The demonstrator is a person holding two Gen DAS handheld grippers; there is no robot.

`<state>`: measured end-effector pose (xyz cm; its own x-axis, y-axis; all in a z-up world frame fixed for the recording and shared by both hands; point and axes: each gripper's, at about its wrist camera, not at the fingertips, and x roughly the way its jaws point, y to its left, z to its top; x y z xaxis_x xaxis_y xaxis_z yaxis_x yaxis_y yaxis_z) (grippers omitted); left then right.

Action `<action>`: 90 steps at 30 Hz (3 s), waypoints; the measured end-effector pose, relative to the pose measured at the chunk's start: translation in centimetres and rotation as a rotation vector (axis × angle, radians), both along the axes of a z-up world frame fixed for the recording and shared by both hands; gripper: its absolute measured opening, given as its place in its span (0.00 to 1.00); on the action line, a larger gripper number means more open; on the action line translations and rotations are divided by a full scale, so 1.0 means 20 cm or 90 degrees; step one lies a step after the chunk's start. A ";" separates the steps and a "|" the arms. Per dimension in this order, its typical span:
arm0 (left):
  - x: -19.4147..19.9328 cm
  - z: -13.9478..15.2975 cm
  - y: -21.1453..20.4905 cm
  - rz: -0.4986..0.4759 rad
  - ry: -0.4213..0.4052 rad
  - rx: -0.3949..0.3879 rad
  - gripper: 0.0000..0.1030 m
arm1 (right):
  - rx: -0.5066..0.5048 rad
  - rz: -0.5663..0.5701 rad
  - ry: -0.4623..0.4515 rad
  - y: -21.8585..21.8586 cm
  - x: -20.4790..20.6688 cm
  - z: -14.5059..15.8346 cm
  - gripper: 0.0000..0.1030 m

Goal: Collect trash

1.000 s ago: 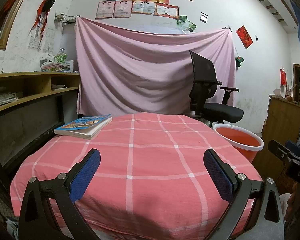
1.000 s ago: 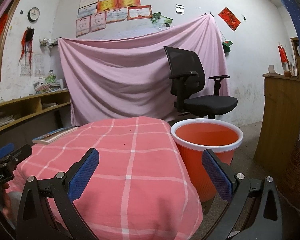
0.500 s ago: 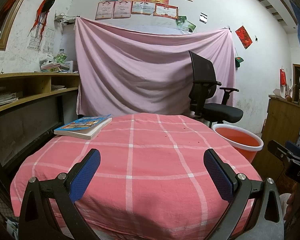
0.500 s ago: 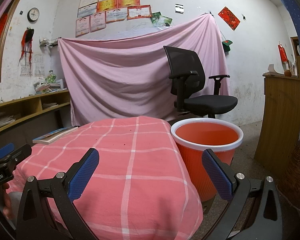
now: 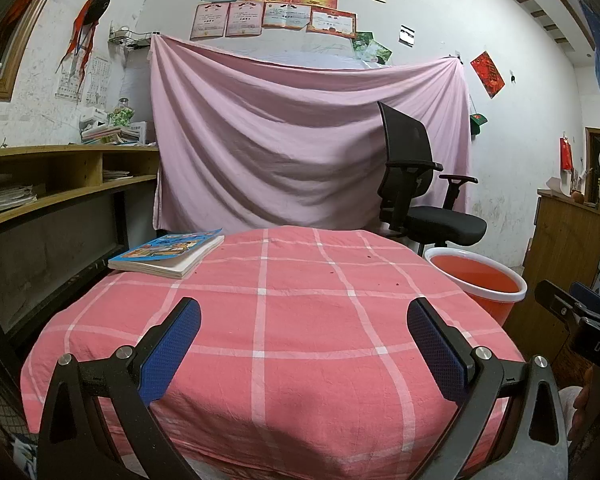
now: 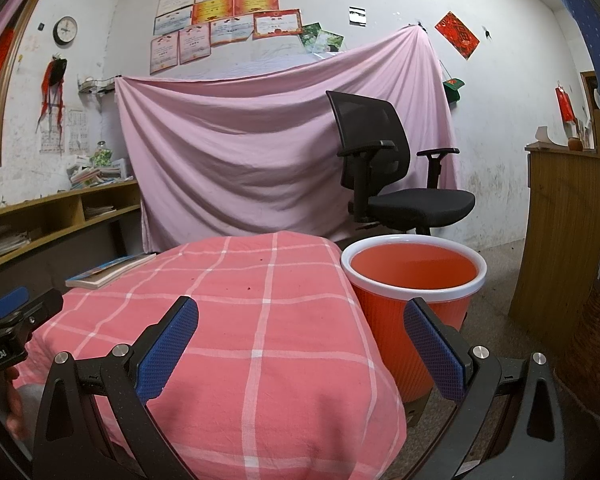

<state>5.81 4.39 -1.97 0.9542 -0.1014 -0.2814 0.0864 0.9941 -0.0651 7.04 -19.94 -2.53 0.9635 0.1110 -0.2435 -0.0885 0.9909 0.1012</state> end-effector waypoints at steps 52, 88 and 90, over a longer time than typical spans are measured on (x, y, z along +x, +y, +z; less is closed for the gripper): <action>0.00 0.00 0.00 0.000 0.001 0.000 0.98 | 0.003 -0.002 0.004 0.01 -0.01 0.02 1.00; -0.01 0.00 -0.01 0.001 -0.001 0.001 0.98 | 0.006 -0.004 0.009 0.02 -0.01 0.02 1.00; -0.01 0.00 -0.01 0.000 -0.001 0.003 0.98 | 0.006 -0.004 0.009 0.03 -0.02 0.02 1.00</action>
